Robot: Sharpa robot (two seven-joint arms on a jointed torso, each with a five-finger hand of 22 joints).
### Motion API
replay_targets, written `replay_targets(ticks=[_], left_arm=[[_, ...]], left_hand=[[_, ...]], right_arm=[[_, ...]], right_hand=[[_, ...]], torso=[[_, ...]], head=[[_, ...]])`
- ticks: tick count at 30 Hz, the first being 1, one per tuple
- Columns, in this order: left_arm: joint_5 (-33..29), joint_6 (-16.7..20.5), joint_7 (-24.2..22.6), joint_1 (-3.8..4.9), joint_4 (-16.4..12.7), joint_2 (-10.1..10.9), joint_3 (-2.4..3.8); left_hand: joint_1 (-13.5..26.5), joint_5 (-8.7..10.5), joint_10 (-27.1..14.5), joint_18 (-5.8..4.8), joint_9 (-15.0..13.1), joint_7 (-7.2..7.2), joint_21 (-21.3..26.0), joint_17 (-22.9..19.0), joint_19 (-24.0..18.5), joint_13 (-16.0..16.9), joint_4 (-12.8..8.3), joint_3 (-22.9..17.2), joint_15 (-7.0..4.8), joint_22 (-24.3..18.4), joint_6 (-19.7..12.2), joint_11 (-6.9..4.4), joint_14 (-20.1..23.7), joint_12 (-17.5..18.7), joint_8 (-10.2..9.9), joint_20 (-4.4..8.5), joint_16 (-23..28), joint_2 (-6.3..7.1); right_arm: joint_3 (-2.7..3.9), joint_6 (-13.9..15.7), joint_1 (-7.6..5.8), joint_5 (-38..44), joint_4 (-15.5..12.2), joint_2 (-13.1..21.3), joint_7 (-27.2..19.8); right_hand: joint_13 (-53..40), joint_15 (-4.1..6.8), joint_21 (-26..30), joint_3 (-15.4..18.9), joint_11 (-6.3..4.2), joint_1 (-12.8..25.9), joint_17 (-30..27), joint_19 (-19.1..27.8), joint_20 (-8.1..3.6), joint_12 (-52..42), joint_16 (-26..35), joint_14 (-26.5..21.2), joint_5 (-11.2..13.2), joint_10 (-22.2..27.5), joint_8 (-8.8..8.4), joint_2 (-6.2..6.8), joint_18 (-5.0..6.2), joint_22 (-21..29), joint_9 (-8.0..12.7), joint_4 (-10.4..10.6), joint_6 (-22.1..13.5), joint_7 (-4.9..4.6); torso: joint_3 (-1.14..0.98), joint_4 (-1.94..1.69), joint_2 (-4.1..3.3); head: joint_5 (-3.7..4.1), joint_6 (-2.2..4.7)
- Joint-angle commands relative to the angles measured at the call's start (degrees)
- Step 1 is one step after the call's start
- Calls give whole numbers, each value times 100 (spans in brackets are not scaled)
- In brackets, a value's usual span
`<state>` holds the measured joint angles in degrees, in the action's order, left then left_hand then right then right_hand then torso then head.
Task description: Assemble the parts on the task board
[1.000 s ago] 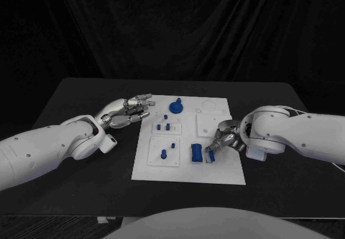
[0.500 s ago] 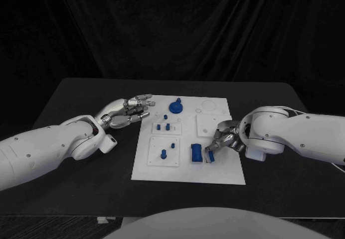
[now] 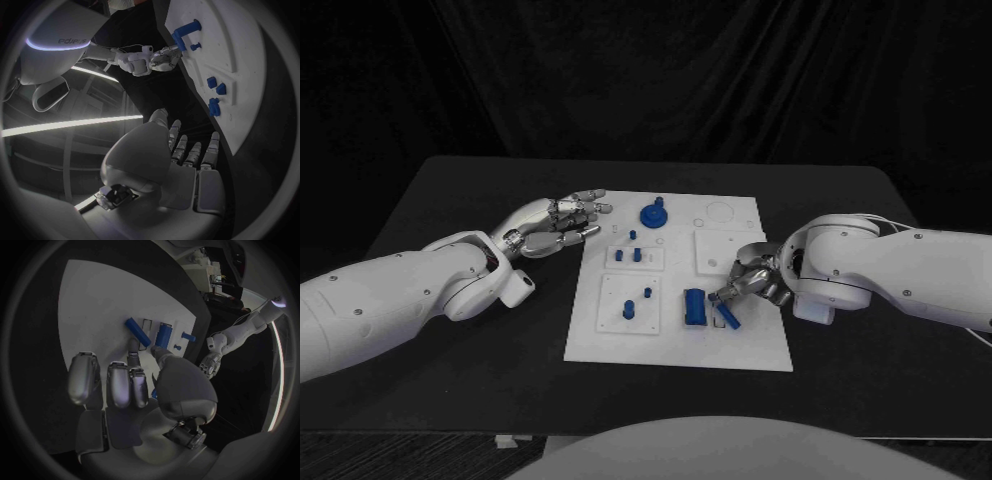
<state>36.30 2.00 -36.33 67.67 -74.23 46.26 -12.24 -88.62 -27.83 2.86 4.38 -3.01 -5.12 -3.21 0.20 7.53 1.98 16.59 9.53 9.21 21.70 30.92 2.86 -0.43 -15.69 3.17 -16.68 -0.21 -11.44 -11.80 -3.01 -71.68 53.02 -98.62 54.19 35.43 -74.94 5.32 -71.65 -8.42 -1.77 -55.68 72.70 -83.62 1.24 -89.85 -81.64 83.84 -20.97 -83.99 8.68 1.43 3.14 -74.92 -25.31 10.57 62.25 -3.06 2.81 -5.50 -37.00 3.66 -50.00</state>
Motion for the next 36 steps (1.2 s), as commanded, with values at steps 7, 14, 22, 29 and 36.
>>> replay_targets(ticks=[7, 14, 22, 29, 36], left_arm=[[-50, -54, -49, -10, 4, -19, 6], [-50, -53, -55, -12, 8, -22, 6], [-50, -62, -61, -16, 14, -23, 6], [-50, -69, -62, -21, 20, -31, 6], [-50, -68, -62, -25, 20, -32, 6]], left_hand=[[-30, -15, -12, -44, 4, -23, -39, 3, 29, 6, -6, -37, -4, -15, -36, 47, -35, -6, 26, -14, -2, -21], [-30, -17, -12, -45, 3, -23, -38, 4, 27, 6, -6, -38, -4, -20, -29, 47, -37, -8, 28, -14, -3, -21], [-30, -17, -12, -45, 3, -23, -38, 4, 27, 6, -6, -38, -4, -20, -29, 47, -37, -8, 28, -14, -3, -21], [-34, -24, -13, -45, 3, -23, -39, 4, 28, 5, -9, -42, -3, -19, -35, 47, -35, -4, 27, -14, -2, -22], [-37, -27, -13, -45, 2, -23, -39, 4, 27, 6, -11, -44, -3, -22, -26, 48, -36, -6, 29, -14, -3, -22]], right_arm=[[1, -65, 17, 32, -2, 8, 83], [1, -58, 18, 32, 5, 7, 78], [1, -76, 18, 181, -32, 45, 32], [1, -284, 18, 228, -46, 55, 6], [1, -407, 20, 237, -35, 33, -8]], right_hand=[[-1506, -28, 31, 105, 29, 132, 0, 2, 15, -15, 29, 303, 408, -601, 74, -42, 81, -942, -23, 157, -18, 5], [-1506, -18, 91, 127, 16, 143, -18, 12, 6, -15, 39, 300, 223, -601, 98, -113, 90, -935, -30, 225, -15, 16], [-1506, -96, 246, 240, 119, -145, 29, 57, 63, -15, 17, 306, 483, -601, -91, 123, 109, -906, 114, 10, -404, -105], [-1506, -132, 387, 156, 158, -814, 51, 94, 108, -15, 14, 298, -189, -601, -96, 225, 133, -885, 246, -469, -454, -145], [-1506, -129, 426, 48, 153, -1069, 69, 97, 108, -15, 10, 299, -548, -601, -77, 252, 138, -883, 299, -712, -417, -139]], torso=[[1, 1, -4], [0, 0, -2], [1, 1, -1], [3, 0, -3], [0, 2, -1]], head=[[-2, 0], [-14, 0], [-30, 0], [-14, 0], [-15, 0]])
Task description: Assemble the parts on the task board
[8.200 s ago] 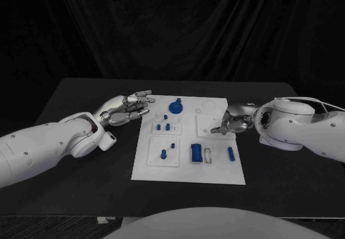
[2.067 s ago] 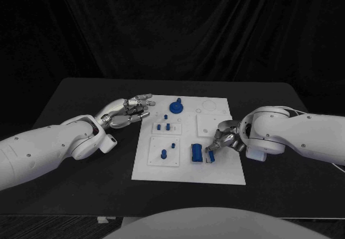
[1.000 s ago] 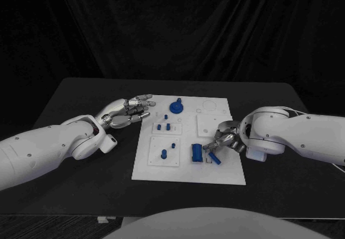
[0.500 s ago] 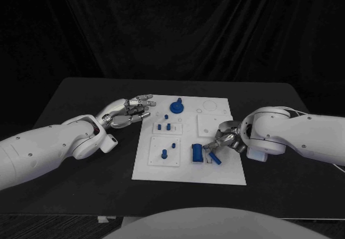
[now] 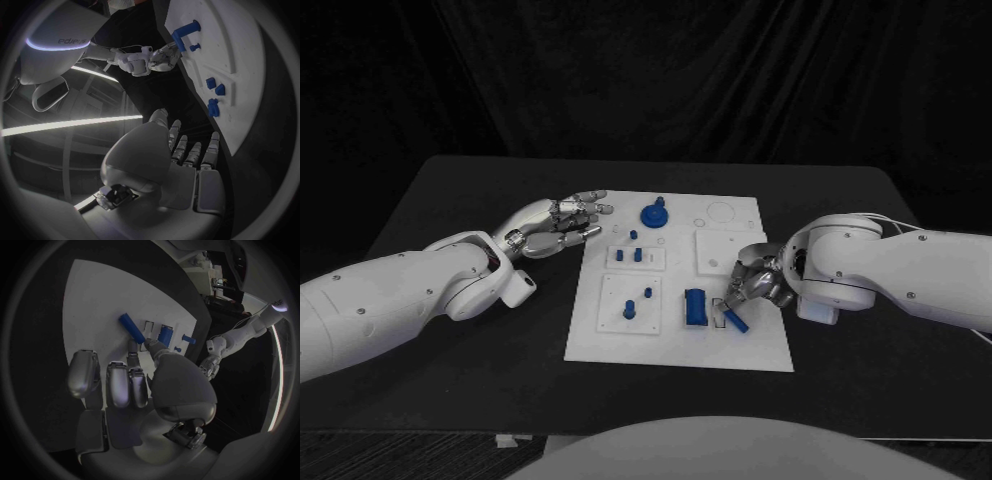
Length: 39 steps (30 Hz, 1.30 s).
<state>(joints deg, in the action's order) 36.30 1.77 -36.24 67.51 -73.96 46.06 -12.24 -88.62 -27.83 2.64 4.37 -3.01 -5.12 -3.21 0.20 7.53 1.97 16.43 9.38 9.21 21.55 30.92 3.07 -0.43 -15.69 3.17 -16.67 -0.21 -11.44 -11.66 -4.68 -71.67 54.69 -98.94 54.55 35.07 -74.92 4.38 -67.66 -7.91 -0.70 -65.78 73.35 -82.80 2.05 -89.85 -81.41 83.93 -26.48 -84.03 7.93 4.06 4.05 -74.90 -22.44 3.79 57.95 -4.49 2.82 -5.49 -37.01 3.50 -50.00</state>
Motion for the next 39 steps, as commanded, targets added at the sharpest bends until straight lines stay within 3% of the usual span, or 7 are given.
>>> replay_targets(ticks=[1, 10, 23, 28, 31, 35, 39], left_arm=[[-50, -45, -72, -9, -7, -12, 6], [-50, -49, -75, -13, -7, -13, 6], [-50, -65, -62, -16, -2, -11, 6], [-50, -74, -58, -18, 5, -18, 6], [-50, -78, -55, -19, 4, -18, 6], [-50, -80, -49, -20, 3, -14, 6], [-50, -83, -42, -21, 3, -12, 6]], left_hand=[[-37, -27, 9, -45, 2, -24, -39, 4, 27, 6, 5, -28, -3, -8, -26, 27, -36, -6, 29, -14, -3, -21], [-37, -27, 9, -45, 2, -24, -39, 4, 27, 6, 5, -28, -3, -8, -26, 27, -36, -6, 29, -14, -3, -21], [-44, -35, 10, -46, 2, -26, -40, 4, 28, 6, 2, -34, -1, -6, -22, 30, -38, -12, 30, -14, -3, -22], [-44, -35, 10, -46, 2, -26, -40, 4, 28, 6, 2, -34, -1, -6, -22, 30, -38, -12, 30, -14, -3, -22], [-47, -37, 9, -46, 1, -27, -40, 4, 28, 6, 3, -40, 0, -10, -20, 31, -36, -5, 31, -14, -3, -27], [-47, -37, 9, -46, 1, -27, -40, 4, 28, 6, 3, -40, 0, -10, -20, 31, -36, -5, 31, -14, -3, -27], [-47, -37, 9, -46, 1, -27, -40, 4, 28, 6, 3, -40, 0, -10, -20, 31, -36, -5, 31, -14, -3, -27]], right_arm=[[-14, -249, 20, 70, -1, -6, 29], [-14, -293, 38, 72, 24, -63, 31], [-14, -316, 56, 72, 46, -47, 34], [-13, -389, 57, 72, 46, -32, 7], [-13, -466, 57, 72, 44, -18, -29], [-13, -607, 57, 72, 38, 9, -90], [-13, -744, 57, 72, 32, 37, -130]], right_hand=[[-1508, -37, 27, 1, 47, -58, 1, 15, 27, -15, -11, 288, 43, -597, 2, -3, 47, -885, 18, -43, 18, 1], [-1508, -34, 43, 20, 40, -100, 1, 5, 27, -15, -4, 287, 452, -597, 55, -13, 47, -890, 50, -130, 83, 13], [-1508, -44, 141, 429, 53, 288, -11, 7, 34, -15, 19, 285, 1762, -597, 114, 43, 58, -884, 96, 314, -15, 2], [-1508, -60, 299, 497, 73, 232, -55, 56, 45, -15, 49, 271, 1946, -597, 98, 122, 82, -848, 117, 463, -136, -25], [-1508, -77, 379, 496, 92, 152, -88, 85, 59, -15, 73, 254, 1902, -597, 85, 130, 94, -830, 130, 517, -210, -45], [-1508, -118, 564, 408, 141, -249, -144, 156, 94, -15, 114, 215, 924, -597, 63, 76, 122, -792, 165, 354, -373, -100], [-1508, -156, 766, 371, 186, -427, -186, 231, 129, -15, 144, 178, 469, -597, 33, 58, 153, -749, 203, 195, -535, -151]], torso=[[-2, 0, 0], [0, 0, 0], [-1, -1, 1], [-1, 0, 1], [-1, 2, 2], [-2, 3, 2], [-2, 0, 0]], head=[[1, 0], [-7, 0], [-12, 0], [-8, 0], [-14, 0], [-27, 0], [-18, 0]])
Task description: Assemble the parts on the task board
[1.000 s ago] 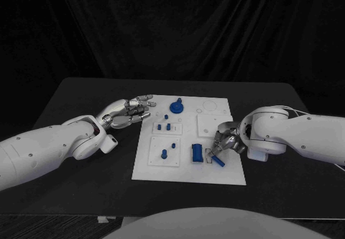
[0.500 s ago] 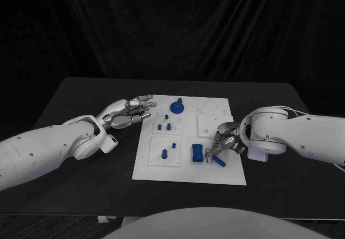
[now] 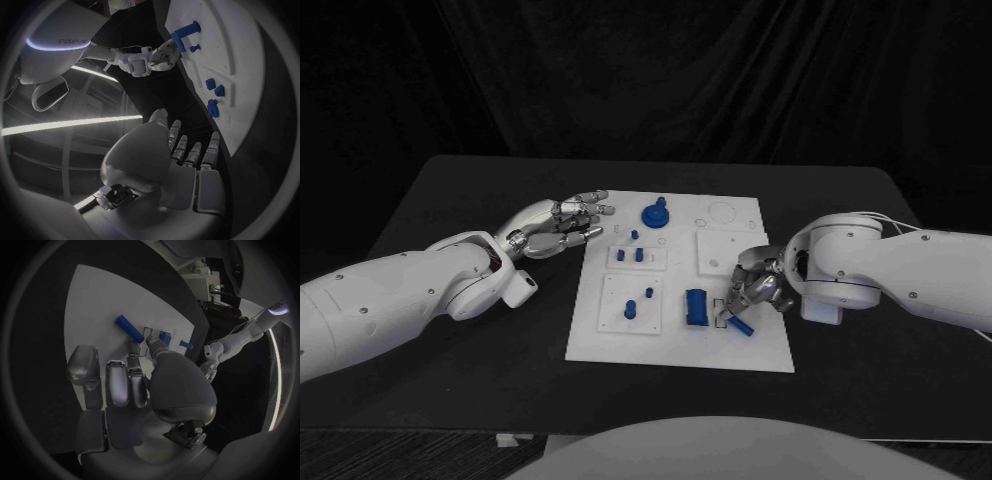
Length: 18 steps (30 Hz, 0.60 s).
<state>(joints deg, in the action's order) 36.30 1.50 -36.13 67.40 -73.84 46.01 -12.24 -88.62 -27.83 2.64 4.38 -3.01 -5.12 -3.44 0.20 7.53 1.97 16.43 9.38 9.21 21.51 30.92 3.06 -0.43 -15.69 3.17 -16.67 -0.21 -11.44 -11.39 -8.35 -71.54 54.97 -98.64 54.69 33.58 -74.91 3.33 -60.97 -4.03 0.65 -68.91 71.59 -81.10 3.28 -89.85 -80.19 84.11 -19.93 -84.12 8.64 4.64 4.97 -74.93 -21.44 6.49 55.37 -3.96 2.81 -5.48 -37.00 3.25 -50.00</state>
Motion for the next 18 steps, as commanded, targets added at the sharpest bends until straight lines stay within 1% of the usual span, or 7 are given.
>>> replay_targets(ticks=[1, 4, 8, 10, 13, 14, 18], left_arm=[[-50, -58, -52, -9, -8, -7, 6], [-50, -61, -50, -10, -7, -11, 6], [-50, -64, -49, -11, -4, -18, 6], [-50, -66, -48, -12, -2, -21, 6], [-50, -68, -47, -13, 0, -25, 6], [-50, -70, -47, -13, 0, -26, 6], [-50, -73, -43, -14, -2, -26, 6]], left_hand=[[-47, -37, 8, -46, 1, -27, -18, 4, 28, 6, 2, -40, 0, -5, -20, 31, -36, -5, 31, -14, -3, -27], [-47, -37, 8, -46, 1, -27, -18, 4, 28, 6, 2, -40, 0, -5, -20, 31, -36, -5, 31, -14, -3, -27], [-47, -37, 8, -46, 1, -27, -18, 4, 28, 6, 2, -40, 0, -5, -20, 31, -36, -5, 31, -14, -3, -27], [-47, -37, 8, -46, 1, -27, -18, 4, 28, 6, 2, -40, 0, -5, -20, 31, -36, -5, 31, -14, -3, -27], [-50, -38, 9, -47, 0, -29, -18, 4, 27, 6, 4, -48, -1, -9, -11, 33, -37, -10, 33, -14, -3, -34], [-50, -38, 9, -47, 0, -29, -18, 4, 27, 6, 4, -48, -1, -9, -11, 33, -37, -10, 33, -14, -3, -34], [-51, -38, 9, -47, 0, -29, -20, 4, 30, 6, 4, -50, -2, -1, -6, 33, -38, -10, 34, -14, -3, -36]], right_arm=[[-40, -407, 44, 43, 0, 29, 13], [-40, -469, 44, 43, -2, 40, 3], [-40, -536, 44, 43, -4, 48, 10], [-40, -555, 44, 43, -3, 48, 16], [-40, -580, 44, 43, 0, 44, 29], [-40, -589, 44, 43, 2, 41, 36], [-40, -602, 44, 43, 9, 35, 56]], right_hand=[[-1509, -60, 144, -45, 62, -187, 20, 82, 14, -15, 5, 159, -362, -588, -29, -7, 69, -738, 116, -148, -345, -220], [-1509, -68, 231, -91, 62, -293, 43, 118, 25, -15, -6, 150, -530, -588, -16, -14, 83, -720, 133, -265, -492, -247], [-1509, -58, 303, -144, 46, -429, 67, 148, 24, -15, -19, 137, -559, -588, 59, -17, 96, -708, 120, -444, -739, -263], [-1509, -65, 307, -142, 62, -425, 79, 150, 24, -15, -26, 138, -543, -588, 90, -21, 96, -708, 109, -461, -776, -271], [-1509, -64, 314, -121, 57, -397, 96, 150, 23, -15, -36, 136, -411, -588, 204, -27, 95, -709, 65, -497, -892, -274], [-1509, -56, 314, -77, 40, -329, 112, 147, 20, -15, -45, 138, -199, -588, 301, -35, 96, -711, 26, -477, -969, -266], [-1509, -55, 328, -5, 43, -270, 128, 145, 16, -15, -52, 138, 74, -588, 502, -40, 95, -711, -52, -451, -1132, -266]], torso=[[0, 0, -1], [0, -1, 1], [-1, -1, 0], [-1, 0, 2], [0, 1, 3], [0, 2, 4], [-2, 1, 0]], head=[[9, 0], [11, 0], [18, 0], [21, 0], [17, 0], [13, 0], [11, 0]])
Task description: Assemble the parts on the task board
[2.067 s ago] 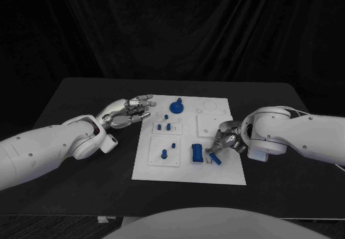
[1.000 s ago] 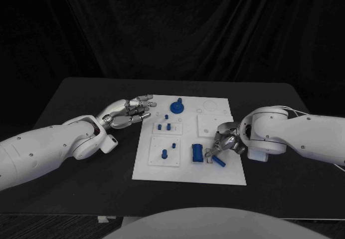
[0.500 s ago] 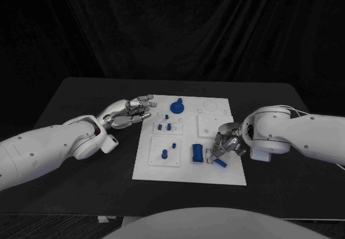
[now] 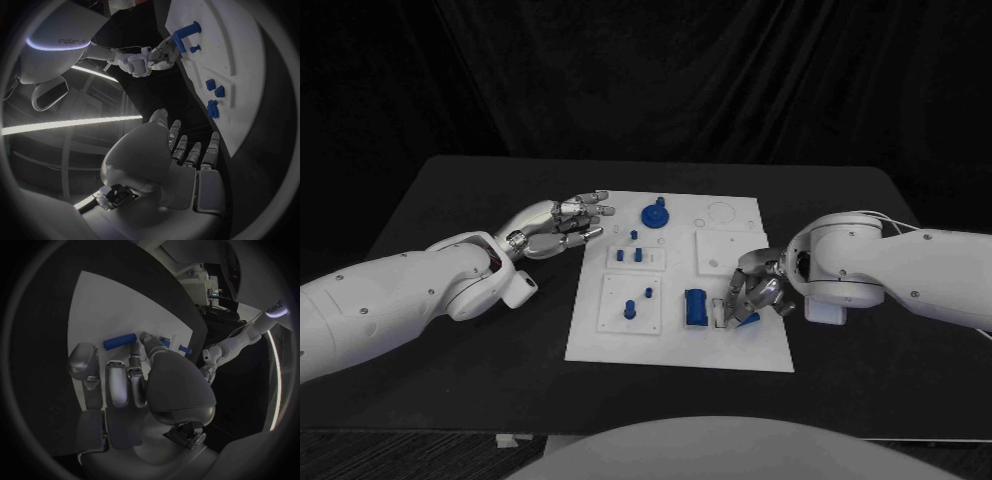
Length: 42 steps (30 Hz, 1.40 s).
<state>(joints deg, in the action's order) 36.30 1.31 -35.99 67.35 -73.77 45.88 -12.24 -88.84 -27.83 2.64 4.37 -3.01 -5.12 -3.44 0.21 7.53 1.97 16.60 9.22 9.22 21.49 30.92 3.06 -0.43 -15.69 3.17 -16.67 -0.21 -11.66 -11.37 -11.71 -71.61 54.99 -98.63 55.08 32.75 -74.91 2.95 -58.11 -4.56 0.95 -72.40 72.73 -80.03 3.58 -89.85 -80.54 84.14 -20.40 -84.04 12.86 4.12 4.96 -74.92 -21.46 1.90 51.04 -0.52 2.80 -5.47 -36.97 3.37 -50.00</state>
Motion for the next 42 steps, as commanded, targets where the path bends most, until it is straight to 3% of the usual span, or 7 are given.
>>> replay_targets(ticks=[1, 10, 17, 19, 25, 31, 42], left_arm=[[-50, -55, -56, -9, -9, -12, 6], [-50, -62, -53, -10, -13, -2, 6], [-50, -61, -48, -11, -8, -4, 6], [-50, -62, -48, -11, -6, -5, 6], [-50, -65, -44, -13, 6, -16, 6], [-50, -75, -42, -18, 14, -32, 6], [-50, -74, -51, -22, -3, -24, 6]], left_hand=[[-29, -38, 9, -47, 0, -29, -20, 4, 31, 6, -12, -34, -2, 3, -5, 34, -39, -10, 34, -14, -3, -14], [-30, -41, 10, -46, 0, -29, -21, 5, 33, 7, -12, -38, -1, 6, -6, 34, -40, -13, 34, -14, -4, -17], [-31, -41, 10, -46, 0, -29, -22, 5, 34, 7, -12, -38, -1, 6, -6, 34, -40, -14, 34, -14, -4, -18], [-31, -41, 10, -46, 0, -29, -22, 5, 34, 7, -12, -38, -1, 6, -6, 34, -40, -14, 34, -14, -4, -18], [-34, -44, 11, -46, 0, -29, -24, 4, 38, 7, -13, -42, -2, 14, -2, 34, -39, -17, 35, -14, -3, -20], [-35, -45, 11, -45, 0, -29, -26, 5, 42, 7, -13, -44, -2, 21, -1, 34, -40, -17, 35, -13, -4, -20], [-38, -46, 14, -44, 0, -29, -29, 5, 47, 8, -14, -47, -2, 28, 0, 35, -42, -26, 36, -13, -4, -20]], right_arm=[[-43, -262, 51, 42, 11, -5, 143], [-43, 100, 49, 97, -52, 92, -344], [-41, 958, 25, 451, -240, 327, -1513], [-41, 1158, 0, 579, -295, 388, -1732], [-41, 1621, -117, 1812, -579, 621, -2206], [-41, 1223, -164, 3384, -873, 719, -2122], [-42, 206, -162, 4457, -1206, 710, -1638]], right_hand=[[-1509, -15, 62, 93, 4, 105, 13, 42, -17, -15, -14, 132, 277, -596, 194, 19, 101, -708, -92, 45, -808, -604], [-1509, 59, 203, 259, -93, 56, 158, 92, -77, -15, -93, 142, 1095, -596, 1146, 190, 123, -691, -384, 744, -1913, -475], [-1509, 188, -382, 293, -253, -143, 684, -118, -187, -15, -413, 310, 1348, -596, 1500, 404, 28, -828, -255, 1354, -2284, -295], [-1509, 196, -514, 299, -255, -221, 828, -163, -202, -15, -493, 353, 1287, -596, 1591, 441, 6, -855, -220, 1450, -2253, -292], [-1509, 163, -1160, 244, -212, -609, 1568, -356, -188, -15, -872, 546, -121, -596, 2042, 410, -102, -992, -95, 1414, -1924, -350], [-1509, 151, -1391, 245, -205, -680, 1727, -412, -175, -15, -946, 586, -727, -596, 2188, 487, -140, -1042, -35, 1441, -1877, -353], [-1509, 96, -1510, 292, -141, -598, 1727, -430, -131, -15, -946, 586, -332, -596, 2239, 538, -158, -1063, 97, 1469, -1779, -425]], torso=[[-1, 0, -4], [1, -5, -5], [0, -1, -3], [-1, -1, -2], [-1, 1, 2], [-7, 7, 4], [0, -1, 0]], head=[[-4, 0], [-24, 0], [-34, 0], [-33, 0], [-29, 0], [-30, 0], [-53, 0]])
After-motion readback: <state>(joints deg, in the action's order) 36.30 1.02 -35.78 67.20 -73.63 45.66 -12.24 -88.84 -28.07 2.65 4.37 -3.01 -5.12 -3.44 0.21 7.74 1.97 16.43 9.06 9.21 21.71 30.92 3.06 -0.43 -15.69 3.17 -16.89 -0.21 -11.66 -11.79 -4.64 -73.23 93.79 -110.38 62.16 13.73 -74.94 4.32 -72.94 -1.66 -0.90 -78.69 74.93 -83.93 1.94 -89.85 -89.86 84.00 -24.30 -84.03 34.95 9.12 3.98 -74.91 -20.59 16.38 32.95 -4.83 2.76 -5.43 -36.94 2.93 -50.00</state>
